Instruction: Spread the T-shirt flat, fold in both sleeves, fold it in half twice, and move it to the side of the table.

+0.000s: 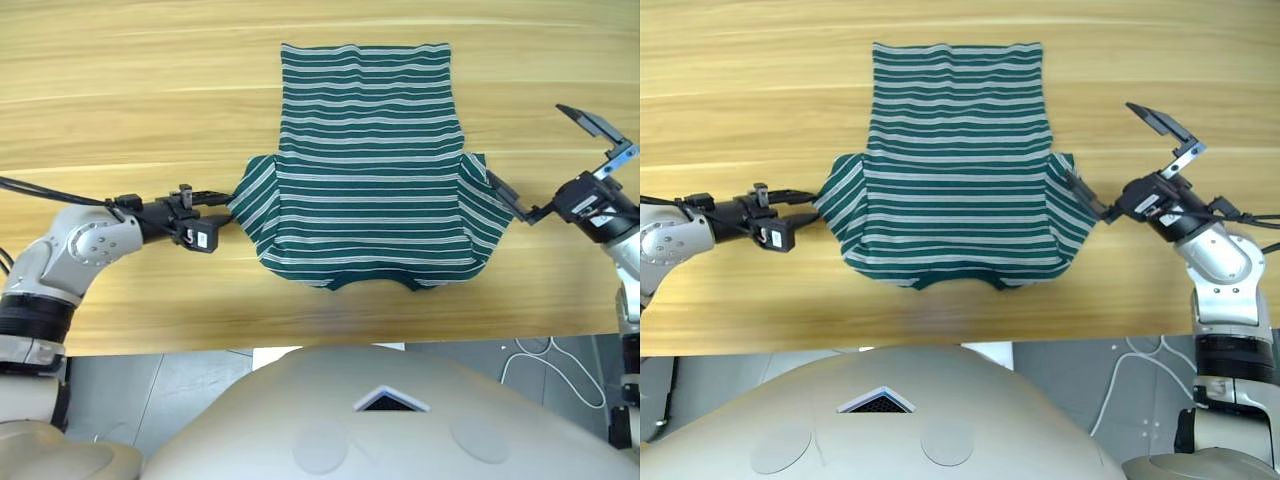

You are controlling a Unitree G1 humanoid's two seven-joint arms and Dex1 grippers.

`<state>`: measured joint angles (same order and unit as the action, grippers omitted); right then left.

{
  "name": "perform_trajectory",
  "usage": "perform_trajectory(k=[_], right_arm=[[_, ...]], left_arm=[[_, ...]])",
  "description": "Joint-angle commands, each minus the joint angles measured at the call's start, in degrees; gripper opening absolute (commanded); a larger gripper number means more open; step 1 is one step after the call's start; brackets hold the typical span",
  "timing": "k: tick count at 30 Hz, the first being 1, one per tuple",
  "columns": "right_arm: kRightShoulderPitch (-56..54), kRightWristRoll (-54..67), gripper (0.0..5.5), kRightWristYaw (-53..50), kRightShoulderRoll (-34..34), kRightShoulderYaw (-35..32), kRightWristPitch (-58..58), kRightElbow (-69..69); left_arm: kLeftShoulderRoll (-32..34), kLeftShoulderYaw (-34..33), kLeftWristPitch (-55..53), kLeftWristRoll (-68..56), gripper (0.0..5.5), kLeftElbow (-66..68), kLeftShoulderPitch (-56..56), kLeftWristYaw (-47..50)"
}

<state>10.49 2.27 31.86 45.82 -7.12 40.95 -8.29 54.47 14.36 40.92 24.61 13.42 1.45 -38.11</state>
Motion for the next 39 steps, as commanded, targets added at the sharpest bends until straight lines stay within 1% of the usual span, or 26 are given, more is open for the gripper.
perform_trajectory(k=[1,5,7,13,22,26,32,39], right_arm=[[-0.70,-0.81,5.40,0.52,-0.52,0.32,-0.61,0.04],[-0.66,-1.04,5.40,0.47,-0.70,0.44,-0.60,0.07],[-0.70,-1.17,5.40,0.46,-0.80,0.49,-0.56,0.03],[-0.55,-1.20,5.40,0.47,-0.84,0.43,-0.39,0.06],[-0.13,-1.08,5.40,0.62,-0.63,0.27,-0.03,0.26],[-0.37,-1.09,5.40,0.87,-0.74,0.67,0.15,0.32],[-0.40,-1.12,5.40,0.98,-0.91,0.80,0.58,0.24],[-0.80,-1.28,5.40,0.87,-1.35,1.18,1.00,0.16]], left_arm=[[-0.22,1.57,-0.73,2.40,1.00,1.80,0.26,0.08],[-0.28,1.87,-0.83,3.25,0.28,2.69,1.12,0.94],[-0.31,2.02,-0.64,3.48,0.03,3.11,1.35,1.31],[-0.85,1.32,1.08,2.10,0.03,3.08,1.34,2.90],[-2.05,-0.90,3.81,1.33,0.03,2.78,2.05,8.05],[-3.08,-0.40,4.89,2.60,0.03,4.34,3.19,10.26],[-5.21,0.48,7.78,0.83,0.03,4.63,3.78,11.01],[-9.80,2.85,9.94,1.39,0.03,6.86,6.67,11.35]])
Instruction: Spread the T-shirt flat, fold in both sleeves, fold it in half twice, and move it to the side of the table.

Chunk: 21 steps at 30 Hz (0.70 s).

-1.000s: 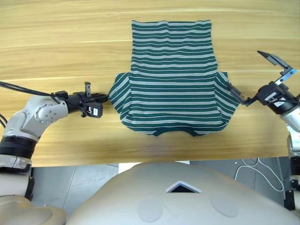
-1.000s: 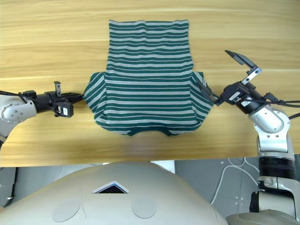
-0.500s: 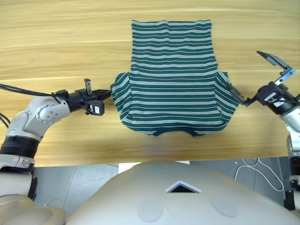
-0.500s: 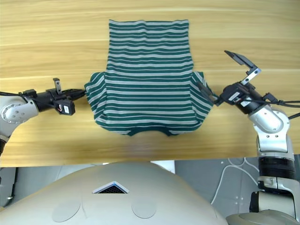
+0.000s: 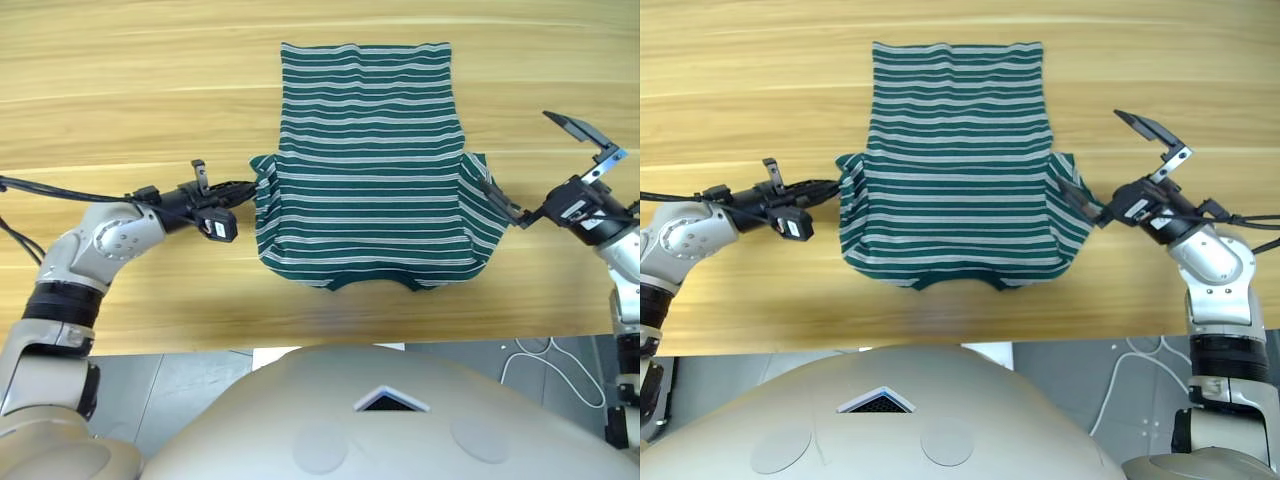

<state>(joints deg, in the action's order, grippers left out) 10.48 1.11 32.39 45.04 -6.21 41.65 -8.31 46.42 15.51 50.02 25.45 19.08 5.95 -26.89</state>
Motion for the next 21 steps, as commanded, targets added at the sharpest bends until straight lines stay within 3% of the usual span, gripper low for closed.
perform_trajectory(k=[1,21], right_arm=[[-0.84,-0.17,5.40,0.33,-0.64,0.27,0.33,0.17],[-0.33,0.23,5.40,0.87,-0.77,-0.15,0.44,0.66]], left_arm=[[-2.52,2.19,0.96,0.76,0.03,1.71,2.93,0.07],[-11.88,9.77,3.26,3.21,0.03,6.25,11.14,-0.43]])
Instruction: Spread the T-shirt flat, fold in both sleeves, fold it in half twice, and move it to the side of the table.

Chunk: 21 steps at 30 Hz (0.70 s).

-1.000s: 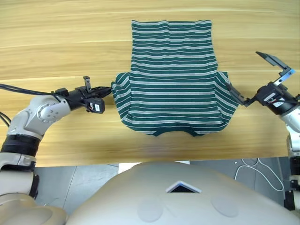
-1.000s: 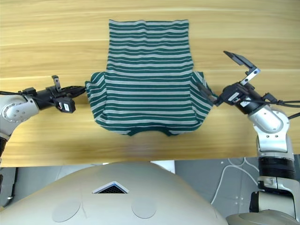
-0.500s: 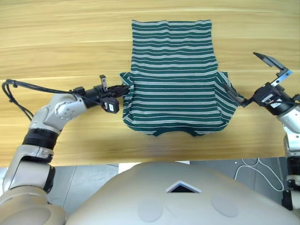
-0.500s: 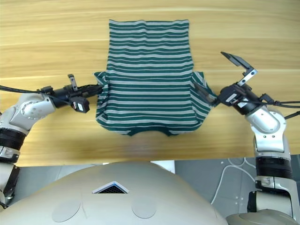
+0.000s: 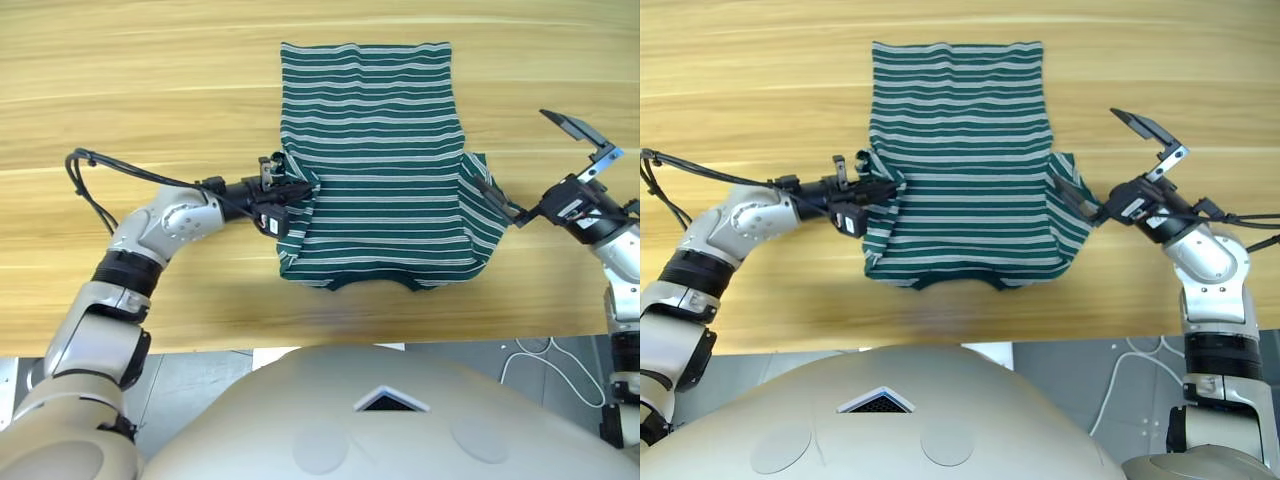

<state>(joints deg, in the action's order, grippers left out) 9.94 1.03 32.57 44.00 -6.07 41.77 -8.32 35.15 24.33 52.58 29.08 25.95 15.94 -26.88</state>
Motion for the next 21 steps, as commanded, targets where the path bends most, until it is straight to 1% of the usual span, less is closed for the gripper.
perform_trajectory(k=[1,6,15,21], right_arm=[[0.26,0.31,5.40,0.70,0.26,-0.30,0.29,0.71],[0.55,0.42,5.40,0.73,0.23,-0.26,0.06,1.26],[0.81,0.40,5.40,0.72,0.04,-0.11,-0.41,1.76],[0.71,-0.06,5.40,0.69,-0.12,0.23,-1.36,1.71]], left_arm=[[-0.86,1.12,0.69,-0.42,0.03,-0.53,1.23,-0.57],[-1.56,1.86,0.60,-0.29,0.03,-0.78,1.20,-0.82],[-1.85,2.85,0.35,-3.85,0.03,-2.87,0.36,-3.40],[-1.98,2.70,-1.51,-3.46,0.03,-1.23,0.90,-4.41]])
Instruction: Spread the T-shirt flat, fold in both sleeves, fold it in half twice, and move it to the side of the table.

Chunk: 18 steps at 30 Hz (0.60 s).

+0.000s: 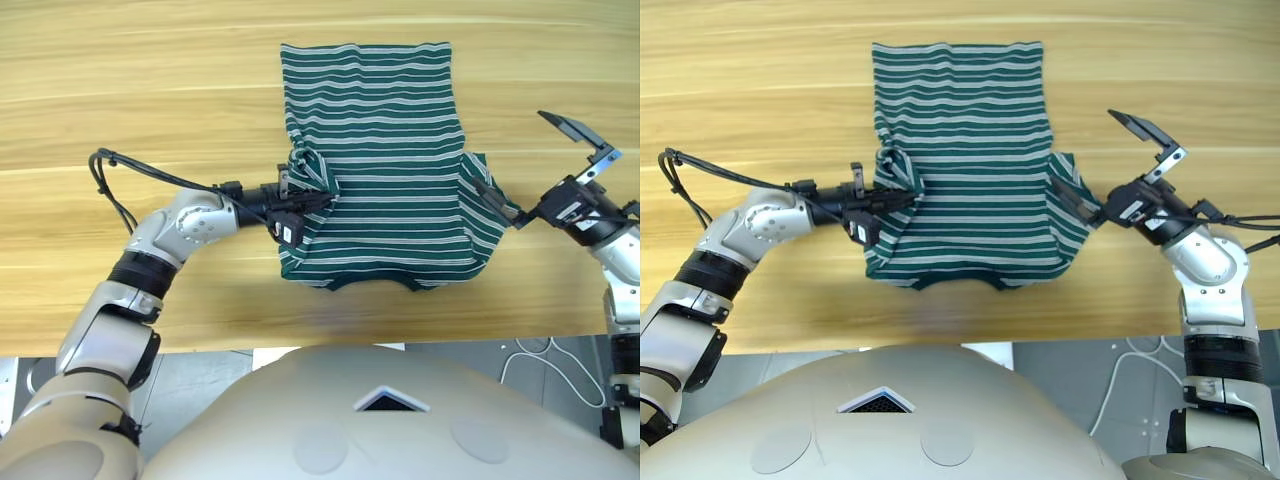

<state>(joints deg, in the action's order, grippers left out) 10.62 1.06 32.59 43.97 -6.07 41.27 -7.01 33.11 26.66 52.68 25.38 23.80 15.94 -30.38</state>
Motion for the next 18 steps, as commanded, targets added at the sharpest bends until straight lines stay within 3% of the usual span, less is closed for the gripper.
perform_trajectory(k=[1,8,14,18], right_arm=[[0.00,-0.04,5.40,0.71,-0.15,0.32,-0.98,0.48],[-0.32,-1.48,5.40,-0.31,-0.19,-0.25,-1.98,-0.36],[-3.05,-18.72,5.40,-9.82,1.97,-0.36,-7.00,-7.65],[-2.69,-30.09,5.40,-17.27,6.99,-1.12,-14.88,-12.83]], left_arm=[[0.19,0.31,-2.45,0.67,0.03,1.55,1.16,-1.04],[-0.70,-1.13,-5.52,-1.77,0.98,2.19,2.37,-0.98],[-2.79,-1.76,-3.98,-7.69,1.74,-0.02,2.43,-1.00],[-2.97,-1.51,-3.07,-9.23,2.40,-0.32,1.84,-1.66]])
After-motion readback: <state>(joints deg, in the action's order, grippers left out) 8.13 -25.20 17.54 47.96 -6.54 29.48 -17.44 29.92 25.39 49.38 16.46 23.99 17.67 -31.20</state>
